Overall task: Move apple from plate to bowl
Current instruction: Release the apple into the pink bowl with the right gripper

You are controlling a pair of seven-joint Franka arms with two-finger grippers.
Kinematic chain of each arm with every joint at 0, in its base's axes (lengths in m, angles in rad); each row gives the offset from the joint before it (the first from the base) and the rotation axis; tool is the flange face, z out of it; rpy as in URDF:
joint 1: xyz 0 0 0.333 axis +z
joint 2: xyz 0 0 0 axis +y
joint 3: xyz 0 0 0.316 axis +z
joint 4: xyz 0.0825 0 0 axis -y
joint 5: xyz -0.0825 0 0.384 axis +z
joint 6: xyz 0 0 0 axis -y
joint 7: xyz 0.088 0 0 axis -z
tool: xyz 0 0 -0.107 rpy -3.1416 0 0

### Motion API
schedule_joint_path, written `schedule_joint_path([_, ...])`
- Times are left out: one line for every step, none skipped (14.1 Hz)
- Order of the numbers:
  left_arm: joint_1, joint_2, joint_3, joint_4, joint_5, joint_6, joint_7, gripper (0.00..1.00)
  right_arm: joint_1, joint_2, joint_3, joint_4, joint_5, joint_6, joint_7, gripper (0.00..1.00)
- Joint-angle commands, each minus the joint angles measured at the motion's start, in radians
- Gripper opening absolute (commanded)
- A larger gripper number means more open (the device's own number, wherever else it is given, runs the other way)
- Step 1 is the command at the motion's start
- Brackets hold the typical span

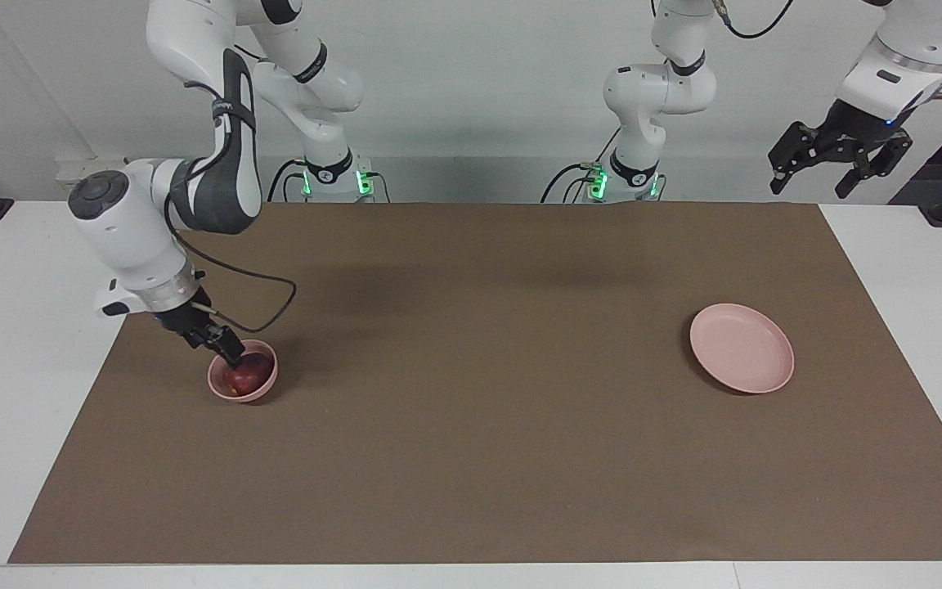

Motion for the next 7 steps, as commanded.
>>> schedule_joint_path([0.004,-0.014,-0.001,-0.010,0.020,-0.018,-0.007,1.00,-0.003,-0.066,0.016,0.024,-0.012,-0.096,-0.037,1.00])
schedule_joint_path([0.005,-0.014,-0.001,-0.010,0.020,-0.022,-0.007,1.00,-0.003,-0.092,0.023,0.024,-0.007,-0.141,-0.027,1.00])
schedule_joint_path([0.005,-0.012,-0.001,-0.011,0.020,-0.021,-0.007,1.00,-0.003,-0.113,0.025,0.022,-0.001,-0.175,-0.010,1.00])
schedule_joint_path([0.005,-0.012,-0.001,-0.013,0.020,-0.021,-0.007,1.00,-0.003,-0.139,0.029,0.018,0.002,-0.195,0.009,1.00])
schedule_joint_path([0.005,-0.014,-0.001,-0.014,0.020,-0.021,-0.005,1.00,-0.003,-0.156,0.031,0.019,0.003,-0.222,0.006,1.00])
schedule_joint_path([0.005,-0.014,-0.002,-0.014,0.019,-0.018,-0.002,1.00,-0.003,-0.175,0.036,0.019,0.009,-0.254,0.013,1.00])
schedule_joint_path([0.005,-0.014,-0.001,-0.013,0.019,-0.015,0.000,1.00,-0.003,-0.187,0.037,0.022,0.031,-0.268,0.015,1.00])
